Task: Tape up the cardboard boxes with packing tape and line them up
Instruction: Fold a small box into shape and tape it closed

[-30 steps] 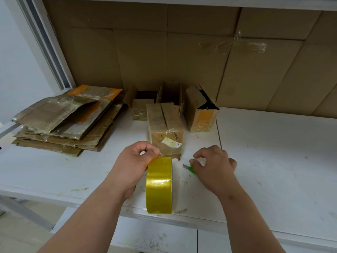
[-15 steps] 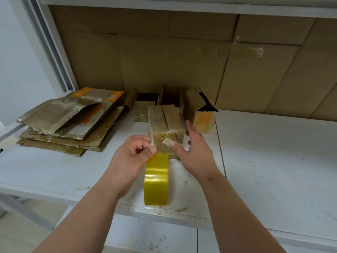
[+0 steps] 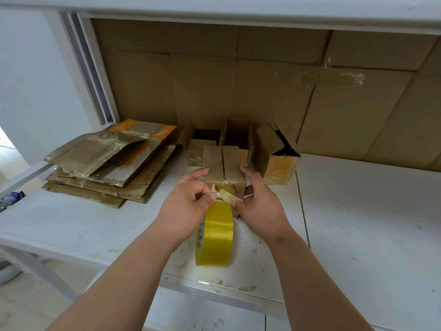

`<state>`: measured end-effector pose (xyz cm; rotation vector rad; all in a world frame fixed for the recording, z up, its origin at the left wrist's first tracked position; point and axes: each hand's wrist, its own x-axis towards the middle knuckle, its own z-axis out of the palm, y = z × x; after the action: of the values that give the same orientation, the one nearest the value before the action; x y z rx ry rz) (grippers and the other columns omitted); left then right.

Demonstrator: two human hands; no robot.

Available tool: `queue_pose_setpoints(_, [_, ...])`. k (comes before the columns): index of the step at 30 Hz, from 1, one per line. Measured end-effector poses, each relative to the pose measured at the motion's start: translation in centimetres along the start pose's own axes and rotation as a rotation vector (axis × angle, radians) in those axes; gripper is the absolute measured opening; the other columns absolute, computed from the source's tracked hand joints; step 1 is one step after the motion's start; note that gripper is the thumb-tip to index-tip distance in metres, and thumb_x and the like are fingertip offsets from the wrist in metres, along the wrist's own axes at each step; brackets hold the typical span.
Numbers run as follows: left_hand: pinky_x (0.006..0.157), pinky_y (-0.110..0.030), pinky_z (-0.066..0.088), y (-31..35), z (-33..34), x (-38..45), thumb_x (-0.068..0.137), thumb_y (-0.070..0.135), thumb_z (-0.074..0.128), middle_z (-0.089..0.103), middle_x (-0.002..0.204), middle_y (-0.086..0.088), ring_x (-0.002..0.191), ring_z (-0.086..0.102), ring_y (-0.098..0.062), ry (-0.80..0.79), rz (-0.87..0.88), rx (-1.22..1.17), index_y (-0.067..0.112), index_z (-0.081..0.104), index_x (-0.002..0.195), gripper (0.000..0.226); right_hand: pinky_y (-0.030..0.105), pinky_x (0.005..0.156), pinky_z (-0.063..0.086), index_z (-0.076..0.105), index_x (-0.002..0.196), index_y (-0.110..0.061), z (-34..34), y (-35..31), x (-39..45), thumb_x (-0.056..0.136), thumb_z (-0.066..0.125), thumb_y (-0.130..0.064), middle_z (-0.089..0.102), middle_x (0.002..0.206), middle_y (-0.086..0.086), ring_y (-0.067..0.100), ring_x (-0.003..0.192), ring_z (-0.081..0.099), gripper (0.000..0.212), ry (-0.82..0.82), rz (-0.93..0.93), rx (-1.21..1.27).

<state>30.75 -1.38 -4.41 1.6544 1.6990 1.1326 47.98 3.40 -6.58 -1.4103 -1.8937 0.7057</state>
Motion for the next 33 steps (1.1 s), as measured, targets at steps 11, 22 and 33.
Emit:
queue_pose_setpoints(11, [0.078, -0.006, 0.043, 1.0, 0.3, -1.5, 0.09, 0.019, 0.069, 0.049, 0.113, 0.015, 0.092, 0.054, 0.008, 0.247, -0.07, -0.197, 0.02, 0.069, 0.076, 0.014, 0.021, 0.061, 0.043, 0.056, 0.084, -0.022, 0.3, -0.6, -3.4, 0.086, 0.062, -0.016, 0.056, 0.075, -0.004, 0.007, 0.067, 0.05, 0.009, 0.147, 0.033, 0.432])
queue_pose_setpoints(22, [0.083, -0.045, 0.057, 2.1, -0.7, -1.6, 0.095, 0.024, 0.063, 0.072, 0.094, 0.0, 0.088, 0.067, -0.022, 0.363, -0.155, -0.395, 0.023, 0.07, 0.086, 0.012, 0.045, 0.083, 0.054, 0.07, 0.093, -0.022, 0.2, -2.4, -6.6, 0.07, 0.067, -0.064, 0.069, 0.092, 0.007, 0.03, 0.092, 0.063, 0.048, -0.307, -0.046, 0.414])
queue_pose_setpoints(33, [0.088, -0.054, 0.055, 4.2, -0.2, -2.7, 0.095, 0.018, 0.062, 0.07, 0.083, -0.011, 0.078, 0.063, -0.021, 0.494, -0.194, -0.588, 0.017, 0.07, 0.08, 0.017, 0.03, 0.082, 0.048, 0.058, 0.087, -0.022, -3.4, -3.9, -7.7, 0.076, 0.068, -0.065, 0.052, 0.089, -0.007, 0.013, 0.109, 0.037, 0.046, -0.196, -0.053, 0.021])
